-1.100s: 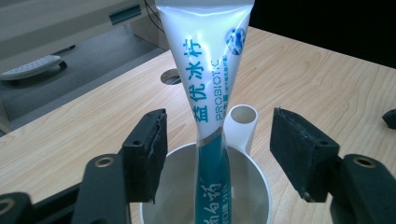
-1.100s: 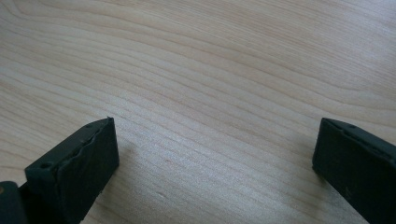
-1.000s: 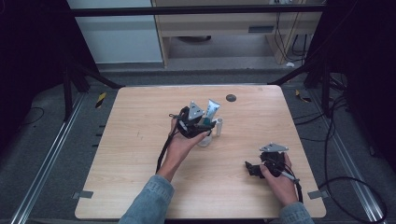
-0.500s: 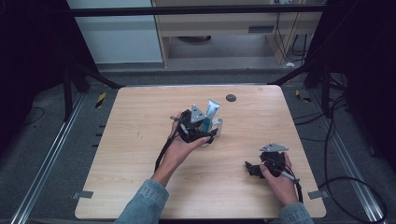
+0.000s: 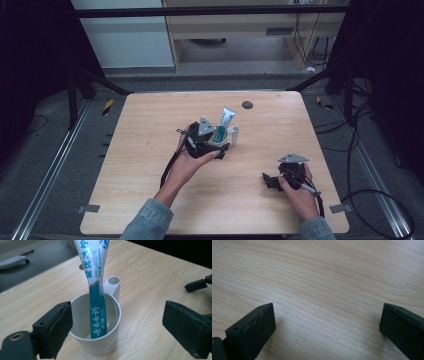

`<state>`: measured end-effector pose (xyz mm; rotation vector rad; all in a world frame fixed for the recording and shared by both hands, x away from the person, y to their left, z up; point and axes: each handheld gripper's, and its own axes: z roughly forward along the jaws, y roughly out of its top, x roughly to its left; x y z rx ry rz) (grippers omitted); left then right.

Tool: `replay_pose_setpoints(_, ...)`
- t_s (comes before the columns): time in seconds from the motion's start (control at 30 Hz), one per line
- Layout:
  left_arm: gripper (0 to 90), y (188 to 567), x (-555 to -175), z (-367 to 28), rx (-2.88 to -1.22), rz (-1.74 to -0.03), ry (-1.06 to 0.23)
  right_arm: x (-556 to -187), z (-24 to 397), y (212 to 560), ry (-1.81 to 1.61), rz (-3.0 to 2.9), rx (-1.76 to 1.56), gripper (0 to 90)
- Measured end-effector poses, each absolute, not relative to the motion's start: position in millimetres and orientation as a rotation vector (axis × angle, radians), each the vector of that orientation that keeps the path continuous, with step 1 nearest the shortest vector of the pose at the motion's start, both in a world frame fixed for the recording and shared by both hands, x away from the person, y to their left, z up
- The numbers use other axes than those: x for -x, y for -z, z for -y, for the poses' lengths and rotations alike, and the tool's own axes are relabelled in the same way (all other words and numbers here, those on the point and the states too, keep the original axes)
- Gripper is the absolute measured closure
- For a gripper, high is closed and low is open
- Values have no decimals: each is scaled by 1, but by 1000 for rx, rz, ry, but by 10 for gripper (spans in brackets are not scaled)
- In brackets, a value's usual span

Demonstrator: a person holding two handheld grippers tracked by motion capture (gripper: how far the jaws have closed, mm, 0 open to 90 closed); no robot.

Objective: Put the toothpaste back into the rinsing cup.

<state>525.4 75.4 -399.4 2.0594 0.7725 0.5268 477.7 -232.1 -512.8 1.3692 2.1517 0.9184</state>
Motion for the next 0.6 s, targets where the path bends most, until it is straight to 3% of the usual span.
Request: replay_pose_setpoints(0.6, 66, 407, -514, -102, -2059, -847, -509, -478, 232, 513, -915, -2153, -1360, 6)
